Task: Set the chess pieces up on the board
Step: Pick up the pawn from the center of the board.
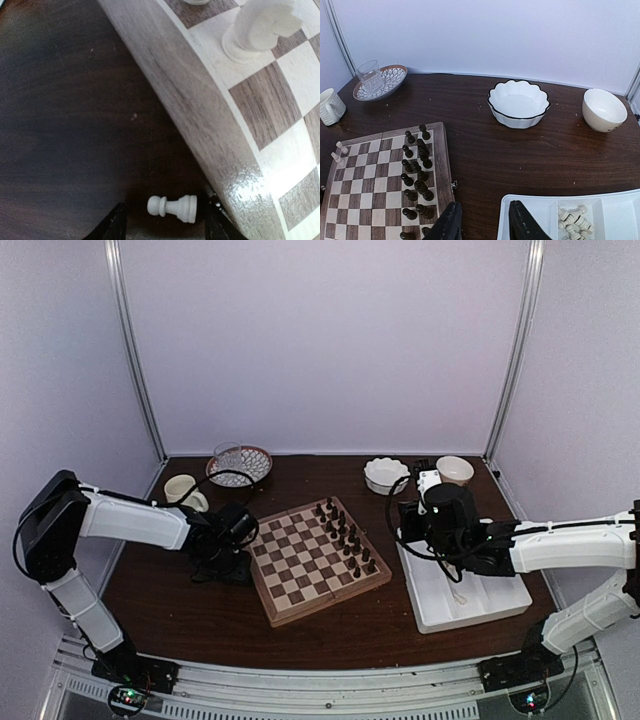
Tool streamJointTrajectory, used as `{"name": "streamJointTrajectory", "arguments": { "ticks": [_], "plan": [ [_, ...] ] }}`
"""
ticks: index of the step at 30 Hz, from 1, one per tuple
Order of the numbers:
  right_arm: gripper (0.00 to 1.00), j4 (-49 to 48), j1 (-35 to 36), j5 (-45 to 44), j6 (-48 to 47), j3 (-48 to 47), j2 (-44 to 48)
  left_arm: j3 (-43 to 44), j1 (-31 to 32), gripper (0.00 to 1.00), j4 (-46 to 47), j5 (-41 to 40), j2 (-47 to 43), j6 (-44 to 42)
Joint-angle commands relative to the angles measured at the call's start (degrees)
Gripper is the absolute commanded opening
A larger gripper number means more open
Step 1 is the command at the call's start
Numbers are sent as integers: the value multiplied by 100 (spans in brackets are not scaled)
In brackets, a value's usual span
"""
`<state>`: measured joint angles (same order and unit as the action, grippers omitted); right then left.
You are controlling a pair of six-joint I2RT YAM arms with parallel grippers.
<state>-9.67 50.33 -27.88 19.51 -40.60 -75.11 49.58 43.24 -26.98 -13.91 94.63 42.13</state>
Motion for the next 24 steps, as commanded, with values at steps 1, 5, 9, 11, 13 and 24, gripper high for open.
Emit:
{"name": "streamJointTrajectory", "arguments": {
  "ticks": [1,5,9,11,13,24],
  "plan": [
    [35,31,-32,28,-2,-54,31,172,17,54,88,-19,156,-212],
    [35,29,-32,37,9,-53,35,167,17,52,113,-196,220,-296],
    [35,28,-31,30,1,-53,32,106,17,43,217,-22,262,-310],
    [35,31,-32,12,0,-59,32,72,17,39,229,9,245,-299],
    [35,35,-30,3,0,-57,29,34,17,38,236,-4,222,-312],
    [35,12,-32,-6,1,-41,54,-118,17,31,158,-97,-118,-358]
  ]
}}
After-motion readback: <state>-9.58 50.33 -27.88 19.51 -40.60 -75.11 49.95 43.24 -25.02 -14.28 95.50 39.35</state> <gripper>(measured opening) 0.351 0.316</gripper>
